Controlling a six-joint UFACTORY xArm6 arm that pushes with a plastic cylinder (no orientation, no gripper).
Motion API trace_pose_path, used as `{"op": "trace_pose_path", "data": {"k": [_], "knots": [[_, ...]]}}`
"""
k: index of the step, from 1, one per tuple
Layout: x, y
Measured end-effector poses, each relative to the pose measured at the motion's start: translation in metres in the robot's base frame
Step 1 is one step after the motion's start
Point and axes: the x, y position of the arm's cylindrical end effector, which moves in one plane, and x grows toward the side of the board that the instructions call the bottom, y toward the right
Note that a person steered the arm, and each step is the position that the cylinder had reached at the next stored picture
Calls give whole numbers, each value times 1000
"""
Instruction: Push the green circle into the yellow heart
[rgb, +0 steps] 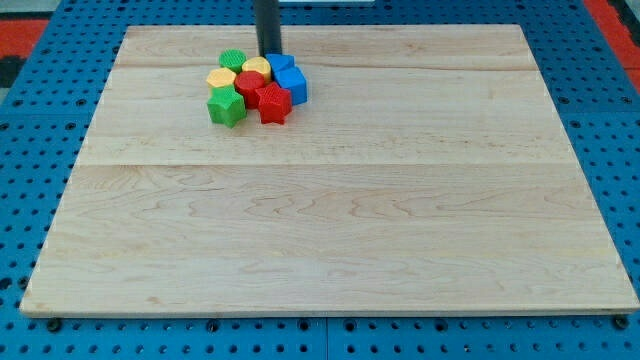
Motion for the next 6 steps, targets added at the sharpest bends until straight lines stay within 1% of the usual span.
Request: {"op": "trace_pose_path", "data": {"k": [2, 3, 4, 5, 6], "knots": [[18, 1], [6, 14], [-44, 1], [-38, -76], [-19, -65]]}}
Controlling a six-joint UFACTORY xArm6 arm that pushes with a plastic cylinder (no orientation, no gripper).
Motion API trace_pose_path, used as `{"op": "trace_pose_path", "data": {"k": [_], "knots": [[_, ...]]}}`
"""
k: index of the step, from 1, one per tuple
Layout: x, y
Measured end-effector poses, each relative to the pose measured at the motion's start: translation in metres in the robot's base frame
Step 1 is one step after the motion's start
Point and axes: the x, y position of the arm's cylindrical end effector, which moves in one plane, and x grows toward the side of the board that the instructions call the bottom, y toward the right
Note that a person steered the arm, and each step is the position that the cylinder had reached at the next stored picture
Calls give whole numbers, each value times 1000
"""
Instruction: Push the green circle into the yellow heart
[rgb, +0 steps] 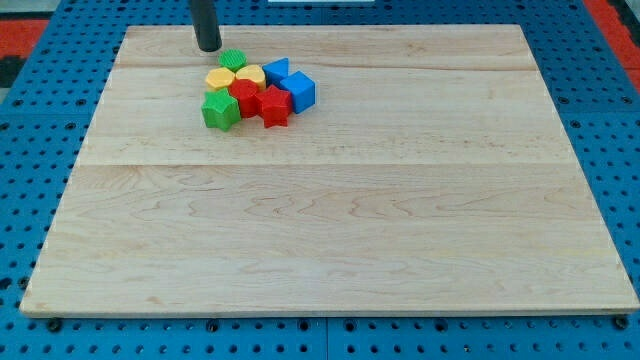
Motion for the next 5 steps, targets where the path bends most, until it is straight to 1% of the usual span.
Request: {"op": "trace_pose_path", "data": {"k": [1, 2, 3, 4, 5], "knots": [[10, 64], [-10, 72], [-19, 0], [9, 5], [12, 43]]}}
